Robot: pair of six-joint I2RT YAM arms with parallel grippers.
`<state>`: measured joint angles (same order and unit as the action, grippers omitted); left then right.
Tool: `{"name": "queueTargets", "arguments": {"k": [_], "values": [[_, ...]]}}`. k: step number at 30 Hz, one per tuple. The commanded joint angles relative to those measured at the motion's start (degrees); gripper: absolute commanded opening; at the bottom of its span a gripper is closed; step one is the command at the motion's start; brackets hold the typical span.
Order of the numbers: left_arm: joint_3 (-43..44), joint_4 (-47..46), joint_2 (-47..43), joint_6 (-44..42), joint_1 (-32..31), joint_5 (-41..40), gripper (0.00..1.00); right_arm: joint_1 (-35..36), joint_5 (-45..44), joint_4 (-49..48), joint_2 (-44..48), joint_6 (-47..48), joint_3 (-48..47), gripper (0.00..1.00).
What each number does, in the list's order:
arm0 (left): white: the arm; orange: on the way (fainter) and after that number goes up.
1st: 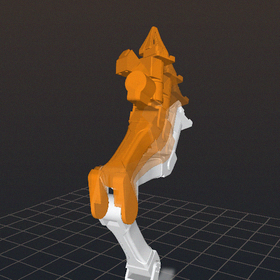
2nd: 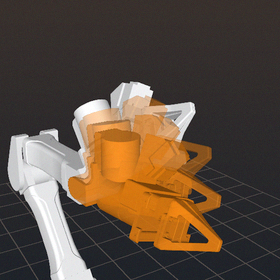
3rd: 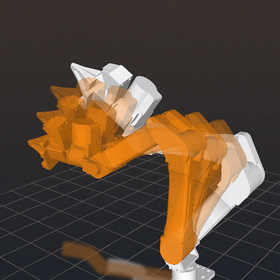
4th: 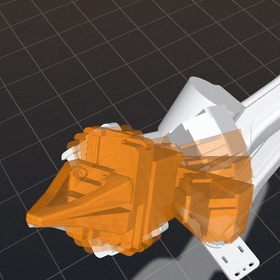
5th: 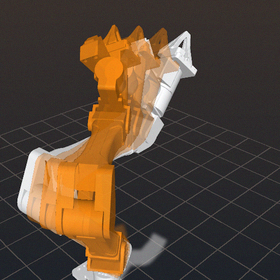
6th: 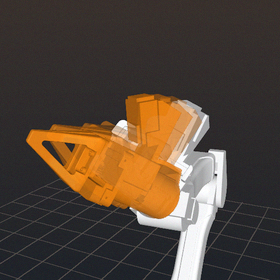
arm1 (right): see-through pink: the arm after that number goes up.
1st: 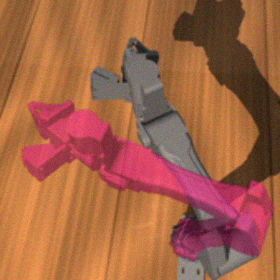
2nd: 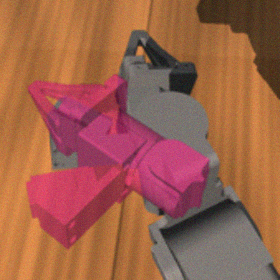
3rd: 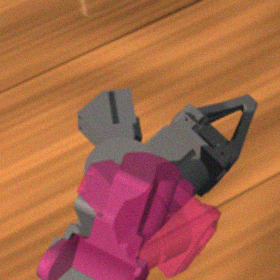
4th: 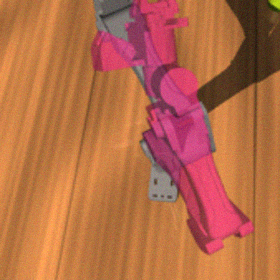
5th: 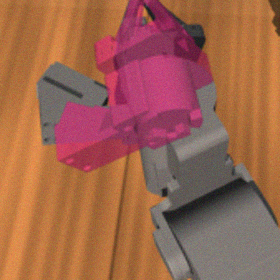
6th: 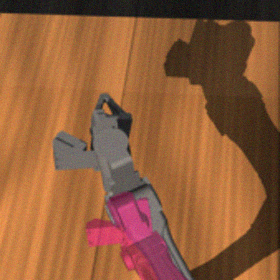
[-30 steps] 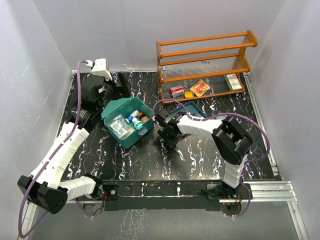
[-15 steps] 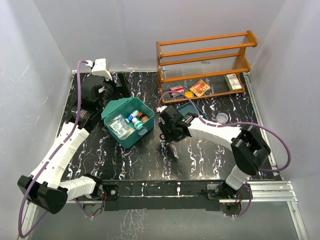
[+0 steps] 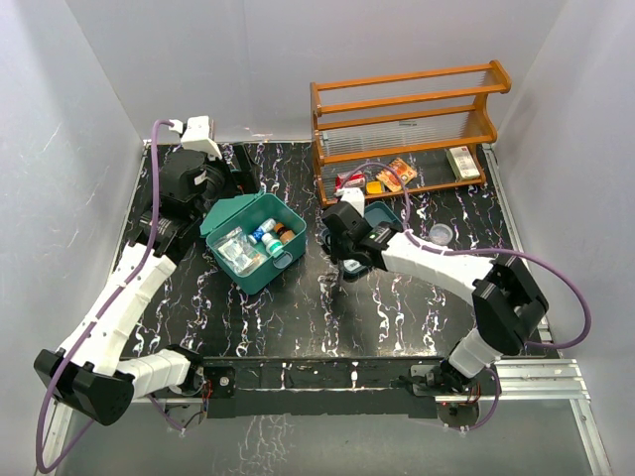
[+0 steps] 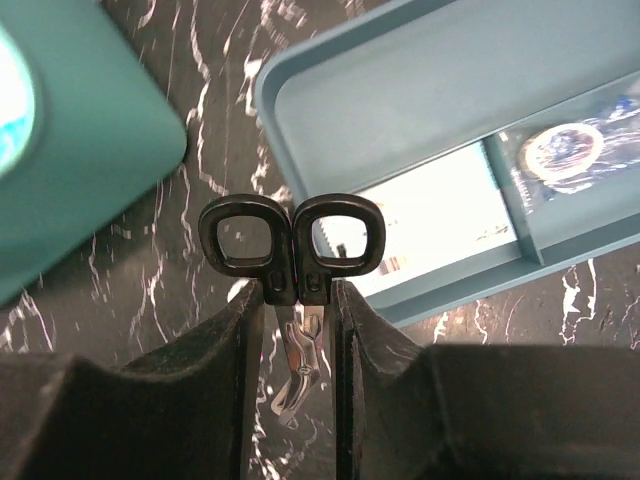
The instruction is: Organize the medicine kit
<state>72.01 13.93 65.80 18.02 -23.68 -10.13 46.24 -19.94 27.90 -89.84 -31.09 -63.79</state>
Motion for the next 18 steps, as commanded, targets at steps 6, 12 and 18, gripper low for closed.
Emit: {"name": "queueTargets", "arguments": {"k": [6, 12, 18], "values": [[1.0, 0.2, -2.6, -0.1, 0.3, -0.4, 0.99, -9.3, -11.3, -0.2, 0.4, -21.2, -6.0, 0.16], [0.8, 0.2, -2.6, -0.1, 0.3, -0.3, 0.99, -13.7, -11.2, 1.2, -2.8, -31.7, -7.8, 0.15], [1.1, 0.2, -2.0, -0.1, 0.3, 0.0, 0.99, -14.3, -11.1, 1.6, -7.2, -36.7, -11.5, 0.15]]}}
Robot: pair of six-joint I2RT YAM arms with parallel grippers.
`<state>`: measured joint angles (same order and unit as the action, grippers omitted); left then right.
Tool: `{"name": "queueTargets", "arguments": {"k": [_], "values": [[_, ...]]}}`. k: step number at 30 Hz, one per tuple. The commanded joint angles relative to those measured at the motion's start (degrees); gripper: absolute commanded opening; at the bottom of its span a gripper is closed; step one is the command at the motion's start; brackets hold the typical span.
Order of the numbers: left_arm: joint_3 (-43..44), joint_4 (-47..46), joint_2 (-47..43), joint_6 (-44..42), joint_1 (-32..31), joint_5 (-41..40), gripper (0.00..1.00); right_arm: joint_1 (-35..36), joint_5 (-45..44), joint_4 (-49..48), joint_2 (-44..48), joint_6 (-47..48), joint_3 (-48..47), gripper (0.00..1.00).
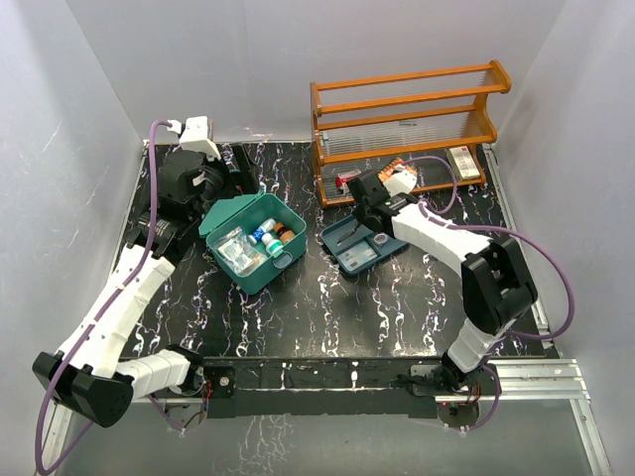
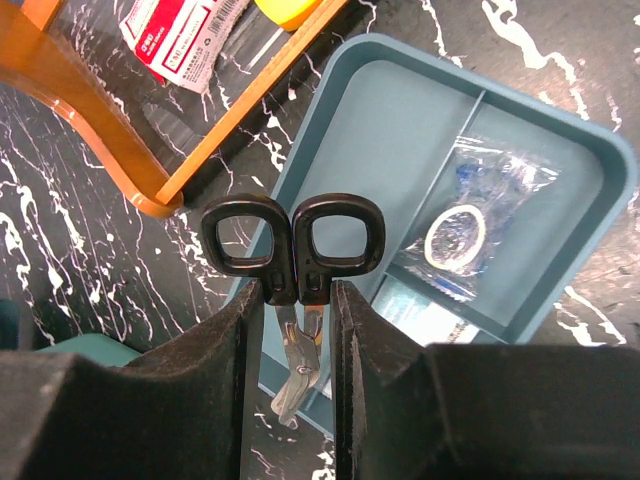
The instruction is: Organize the medicine kit
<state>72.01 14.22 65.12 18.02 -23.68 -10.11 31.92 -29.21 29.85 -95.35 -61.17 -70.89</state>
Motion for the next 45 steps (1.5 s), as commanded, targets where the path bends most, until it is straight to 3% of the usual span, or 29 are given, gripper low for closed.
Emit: {"name": "queueTargets", "arguments": {"k": [1, 19, 27, 36, 40, 45], "values": [[1.2, -0.1, -1.3, -0.1, 0.3, 0.0, 0.99, -0.1, -1.5, -0.4, -2.2, -7.4, -4.7, 0.16], [2.2, 0.2, -0.2, -1.2, 0.3, -0.2, 0.99, -3.0, 4.6, 0.9, -9.6, -10.4, -5.2, 0.16], [2.4, 0.3, -0.1, -1.5, 0.3, -0.6, 0.99, -4.3, 7.5, 2.0, -12.0, -10.1, -6.8, 0.24], [2.6, 0.2, -0.1, -1.6, 0.3, -0.6, 0.99, -4.4, 6.8, 3.3, -9.0, -5.9, -7.4, 0.42], [2.3, 0.2, -0.2, -1.9, 0.3, -0.5, 0.99, -4.5, 5.4, 4.1, -5.7, -2.9, -6.4, 0.43], [1.4, -0.2, -0.4, -2.7, 0.3, 2.1, 0.99, -4.4, 4.6, 5.7, -2.0, -4.1, -3.9, 0.37]]}}
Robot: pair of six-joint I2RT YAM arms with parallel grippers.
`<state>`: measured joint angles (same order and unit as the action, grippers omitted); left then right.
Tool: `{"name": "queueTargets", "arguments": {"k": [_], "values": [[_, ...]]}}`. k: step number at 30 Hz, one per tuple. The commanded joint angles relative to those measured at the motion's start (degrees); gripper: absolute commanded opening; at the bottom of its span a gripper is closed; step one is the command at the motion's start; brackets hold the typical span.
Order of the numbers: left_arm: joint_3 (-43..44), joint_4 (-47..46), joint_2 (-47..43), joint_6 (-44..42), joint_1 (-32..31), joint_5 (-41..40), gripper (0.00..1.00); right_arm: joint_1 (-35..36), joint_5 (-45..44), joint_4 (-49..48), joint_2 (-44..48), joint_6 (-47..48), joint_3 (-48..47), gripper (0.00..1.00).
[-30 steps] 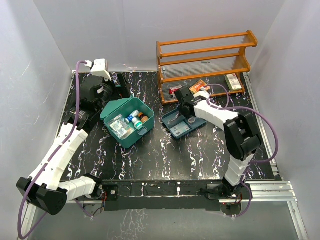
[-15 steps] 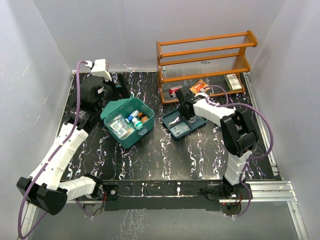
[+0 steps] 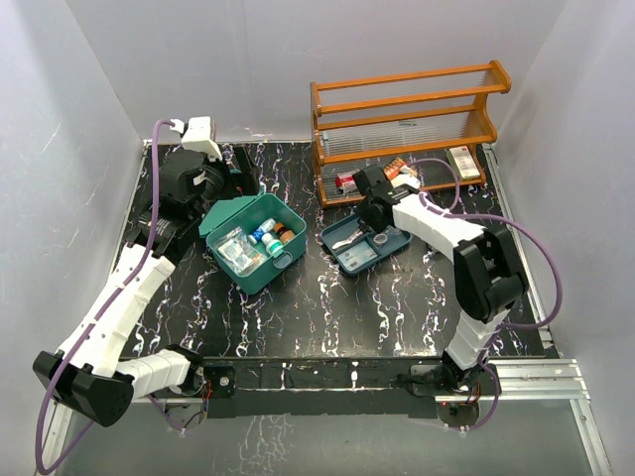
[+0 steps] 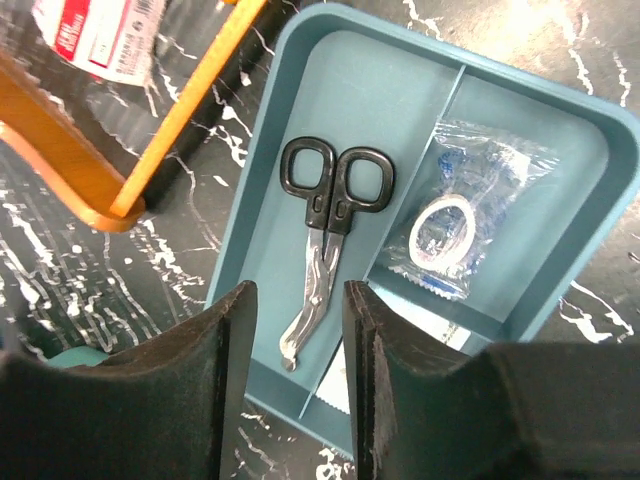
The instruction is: Organize the medicine kit
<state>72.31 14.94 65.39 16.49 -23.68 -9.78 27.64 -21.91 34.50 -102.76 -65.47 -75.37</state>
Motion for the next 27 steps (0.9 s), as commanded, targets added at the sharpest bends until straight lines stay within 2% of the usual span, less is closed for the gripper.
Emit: {"name": "queueTargets", "arguments": {"k": [1, 7, 14, 19, 27], "values": [[0.9, -1.0, -0.7, -1.3, 0.3, 2.1, 0.99, -0.1, -2.7, 1.2, 5.4, -0.4, 0.9, 0.35], [0.0, -0.2, -0.9, -0.6, 0.3, 2.2, 0.99, -0.4, -3.2, 3.7, 0.9, -2.5, -1.4, 0.29], [-0.2, 1.3, -0.7, 0.0, 0.3, 2.5, 0.99, -0.5, -4.2, 5.9, -4.0, -3.2, -3.7, 0.28], [-0.2, 1.5, -0.3, 0.0, 0.3, 2.6, 0.99, -0.7, -4.8, 2.2, -5.6, 0.7, -3.5, 0.27], [0.0, 1.6, 0.1, -0.1, 0.3, 2.5, 0.99, -0.9, -3.7, 0.9, -7.1, 1.3, -3.7, 0.26]]}}
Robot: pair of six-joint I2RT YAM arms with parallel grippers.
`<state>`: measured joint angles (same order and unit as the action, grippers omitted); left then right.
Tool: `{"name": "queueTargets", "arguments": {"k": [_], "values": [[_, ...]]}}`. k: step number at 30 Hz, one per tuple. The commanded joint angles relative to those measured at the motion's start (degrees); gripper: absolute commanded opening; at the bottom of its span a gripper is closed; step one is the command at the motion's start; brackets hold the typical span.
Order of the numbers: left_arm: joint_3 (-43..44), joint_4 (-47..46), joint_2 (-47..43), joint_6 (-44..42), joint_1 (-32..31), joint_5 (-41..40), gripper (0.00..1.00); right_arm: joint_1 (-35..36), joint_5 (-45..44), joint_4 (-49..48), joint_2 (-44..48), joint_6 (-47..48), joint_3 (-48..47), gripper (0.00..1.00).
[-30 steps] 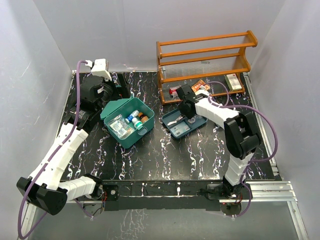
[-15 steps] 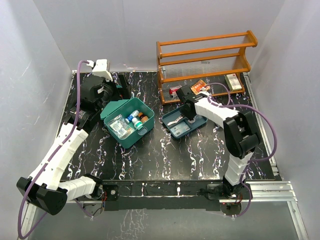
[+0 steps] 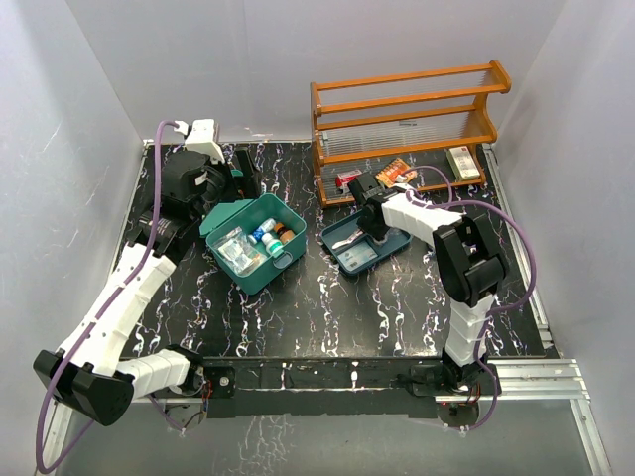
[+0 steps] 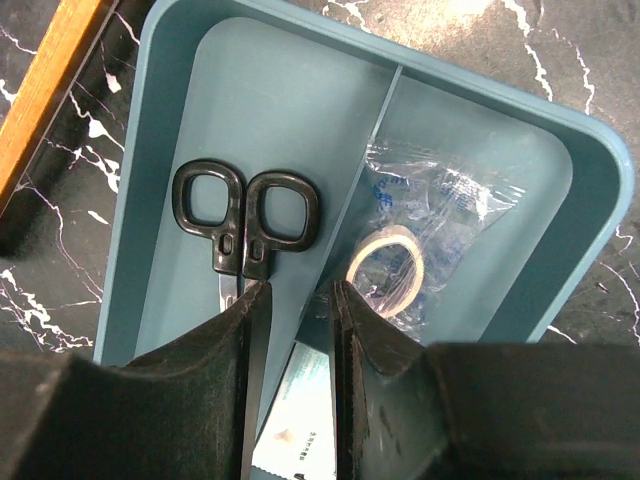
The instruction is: Organize the medicine kit
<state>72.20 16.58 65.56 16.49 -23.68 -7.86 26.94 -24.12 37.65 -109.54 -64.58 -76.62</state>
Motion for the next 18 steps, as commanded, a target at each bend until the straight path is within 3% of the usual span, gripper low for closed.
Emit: {"name": "queueTargets", "arguments": {"k": [1, 9, 18], "values": [[0.0, -0.1, -0.1, -0.1, 0.3, 0.5, 0.99, -0.2, -1.4, -2.3, -0.4, 0.3, -2.5, 0.26], [-0.1, 0.1, -0.2, -0.1, 0.3, 0.4, 0.99, -0.2, -0.4, -2.1, -1.1, -0.4, -2.1, 0.12], [-0.6, 0.1, -0.2, -0.1, 0.3, 0.6, 0.99, -0.3, 1.8, -1.6, -2.7, -0.9, -2.4, 0.17]]}}
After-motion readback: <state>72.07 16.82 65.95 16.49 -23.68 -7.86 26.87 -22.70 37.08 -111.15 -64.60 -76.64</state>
